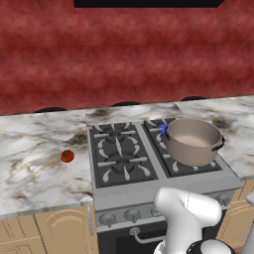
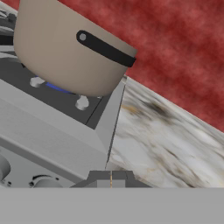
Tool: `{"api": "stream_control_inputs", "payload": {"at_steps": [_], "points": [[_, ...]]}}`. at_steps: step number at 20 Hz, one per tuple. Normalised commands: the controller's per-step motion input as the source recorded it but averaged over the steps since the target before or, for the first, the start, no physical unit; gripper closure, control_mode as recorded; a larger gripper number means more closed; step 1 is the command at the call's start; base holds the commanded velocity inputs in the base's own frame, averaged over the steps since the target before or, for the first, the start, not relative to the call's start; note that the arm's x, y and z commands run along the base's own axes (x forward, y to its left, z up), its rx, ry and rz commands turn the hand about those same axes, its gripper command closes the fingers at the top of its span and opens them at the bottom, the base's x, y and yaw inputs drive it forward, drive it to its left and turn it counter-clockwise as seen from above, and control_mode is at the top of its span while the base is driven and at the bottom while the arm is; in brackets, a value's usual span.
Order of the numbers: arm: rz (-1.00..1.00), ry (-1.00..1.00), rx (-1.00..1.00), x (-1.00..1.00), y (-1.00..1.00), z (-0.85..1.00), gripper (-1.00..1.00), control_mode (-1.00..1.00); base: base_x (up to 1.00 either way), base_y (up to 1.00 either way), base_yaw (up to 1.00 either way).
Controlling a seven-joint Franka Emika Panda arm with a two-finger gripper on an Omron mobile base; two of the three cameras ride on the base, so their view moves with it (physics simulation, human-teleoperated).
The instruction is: Turn on the burner for the pot on the stove. Wait thirty seconds for the pot to heat up. Then add the tomato to the pot.
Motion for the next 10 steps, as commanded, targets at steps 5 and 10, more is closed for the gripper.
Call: {"api": "stream_control_inputs", "payload": {"at_steps": [5, 10], "points": [[0.0, 0.0, 0.0, 0.0, 0.0, 0.0, 1.0, -1.0, 0.0, 0.0, 0.0], [0.0, 0.0, 0.0, 0.0, 0.0, 0.0, 1.0, -1.0, 0.0, 0.0, 0.0]]}}
